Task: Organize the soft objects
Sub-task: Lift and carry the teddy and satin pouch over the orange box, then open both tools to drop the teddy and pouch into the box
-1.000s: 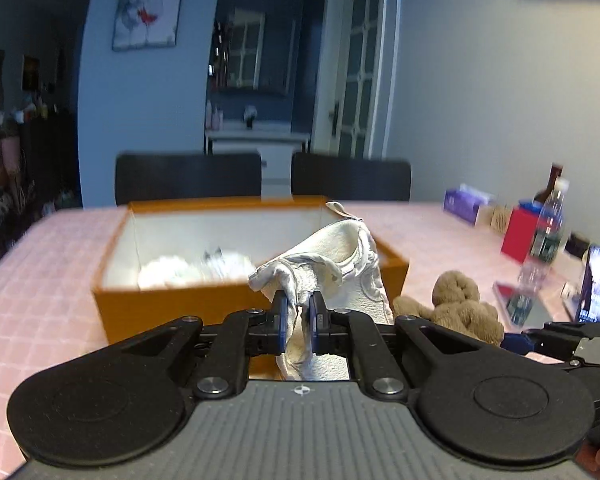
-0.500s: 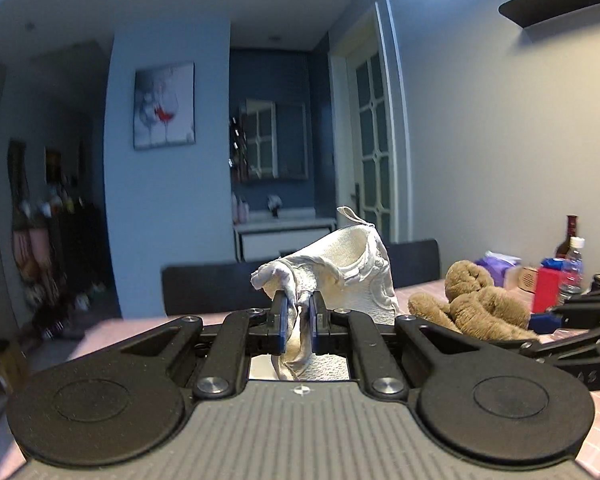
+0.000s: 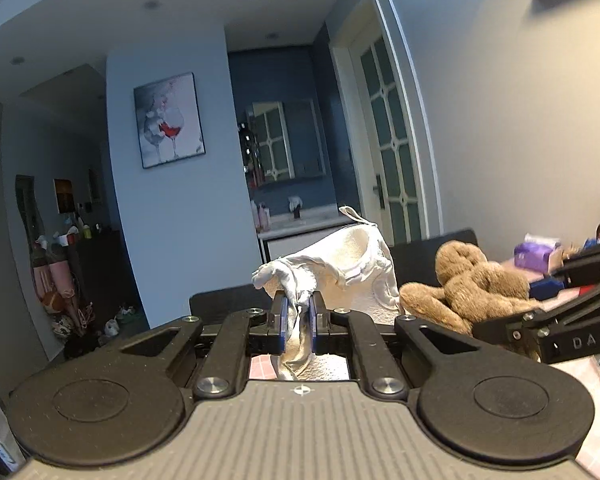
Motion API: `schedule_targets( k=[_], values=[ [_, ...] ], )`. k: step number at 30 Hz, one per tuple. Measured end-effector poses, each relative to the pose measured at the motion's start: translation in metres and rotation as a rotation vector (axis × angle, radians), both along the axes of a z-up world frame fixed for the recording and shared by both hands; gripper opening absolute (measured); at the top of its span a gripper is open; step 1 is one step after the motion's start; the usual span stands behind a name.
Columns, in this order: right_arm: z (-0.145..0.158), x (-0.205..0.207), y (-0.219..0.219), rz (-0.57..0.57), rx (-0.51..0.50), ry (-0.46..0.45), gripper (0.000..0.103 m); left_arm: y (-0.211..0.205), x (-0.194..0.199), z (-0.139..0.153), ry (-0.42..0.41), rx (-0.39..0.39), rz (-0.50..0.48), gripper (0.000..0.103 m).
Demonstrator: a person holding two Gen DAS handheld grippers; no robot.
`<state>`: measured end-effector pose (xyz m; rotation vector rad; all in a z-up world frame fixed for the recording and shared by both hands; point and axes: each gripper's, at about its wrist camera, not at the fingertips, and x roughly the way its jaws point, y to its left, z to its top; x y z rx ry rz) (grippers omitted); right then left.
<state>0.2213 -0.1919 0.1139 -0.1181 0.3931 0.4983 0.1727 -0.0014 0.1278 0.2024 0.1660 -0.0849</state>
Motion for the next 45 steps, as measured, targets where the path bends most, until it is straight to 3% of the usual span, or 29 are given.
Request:
schedule_targets(
  k=[4, 10, 24, 35, 41, 45],
  values=[
    [-0.004, 0.03, 0.006, 0.02, -0.011, 0.07, 0.048, 0.001, 0.018, -0.011, 0.039, 0.049, 0.022, 0.011],
    [-0.015, 0.081, 0.012, 0.042, -0.003, 0.228, 0.048, 0.006, 0.048, -0.028, 0.174, 0.088, 0.03, 0.011],
    [-0.069, 0.142, 0.032, 0.004, -0.091, 0.401, 0.049, 0.008, 0.096, -0.086, 0.372, 0.177, 0.084, 0.012],
    [-0.078, 0.148, 0.037, -0.024, -0.154, 0.449, 0.056, -0.001, 0.098, -0.101, 0.396, 0.264, 0.098, 0.024],
    [-0.067, 0.142, 0.038, -0.025, -0.183, 0.388, 0.065, 0.0, 0.092, -0.091, 0.347, 0.262, 0.1, 0.05],
    [-0.059, 0.132, 0.039, -0.027, -0.191, 0.345, 0.065, 0.0, 0.084, -0.079, 0.309, 0.235, 0.094, 0.053]
  ],
)
